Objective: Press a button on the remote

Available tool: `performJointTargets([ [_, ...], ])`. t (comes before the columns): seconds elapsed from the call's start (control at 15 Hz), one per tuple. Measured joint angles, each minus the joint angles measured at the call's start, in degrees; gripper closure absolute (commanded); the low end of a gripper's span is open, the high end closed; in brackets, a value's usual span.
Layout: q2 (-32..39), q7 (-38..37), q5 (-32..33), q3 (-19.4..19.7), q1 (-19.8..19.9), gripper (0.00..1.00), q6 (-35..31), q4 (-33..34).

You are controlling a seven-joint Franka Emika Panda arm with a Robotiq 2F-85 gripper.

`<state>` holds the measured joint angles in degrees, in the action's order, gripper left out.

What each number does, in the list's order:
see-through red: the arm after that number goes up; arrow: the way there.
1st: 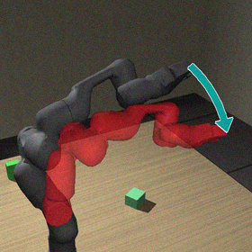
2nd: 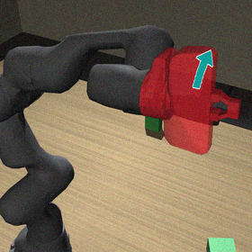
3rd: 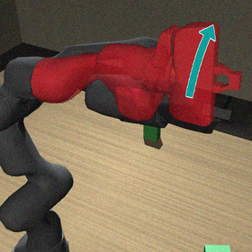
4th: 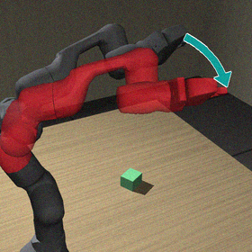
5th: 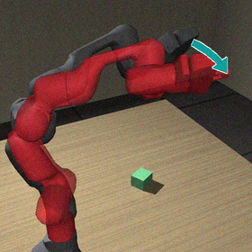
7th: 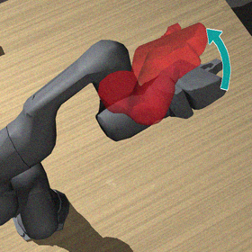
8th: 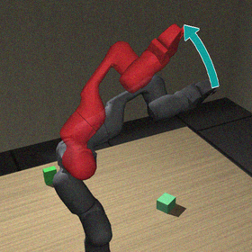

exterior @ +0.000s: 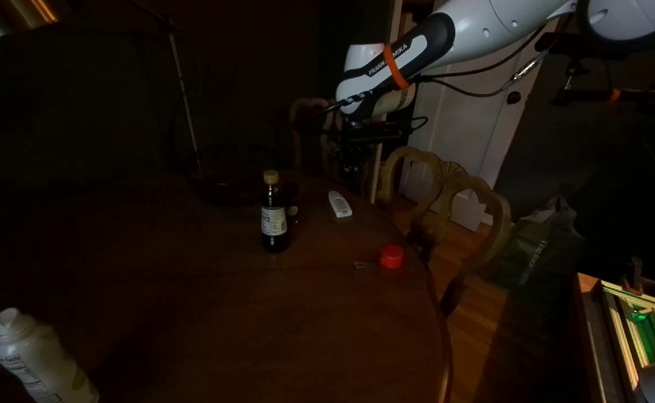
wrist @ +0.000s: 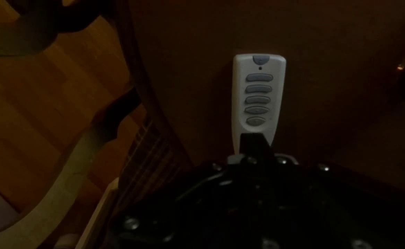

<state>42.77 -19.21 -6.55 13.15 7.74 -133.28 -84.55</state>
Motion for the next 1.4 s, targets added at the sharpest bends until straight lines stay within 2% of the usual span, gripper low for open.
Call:
performJointTargets([
  [0.47, 6.2, -2.95, 0.85, 0.55, 0.6, 1.0, 10.71, 8.82],
  [1.0, 11.91, -4.25, -1.43, -2.1, 2.87, 1.0, 21.29, 19.49],
  [1.4, 14.94, -4.43, -3.46, -3.4, 4.93, 1.0, 22.7, 24.51],
])
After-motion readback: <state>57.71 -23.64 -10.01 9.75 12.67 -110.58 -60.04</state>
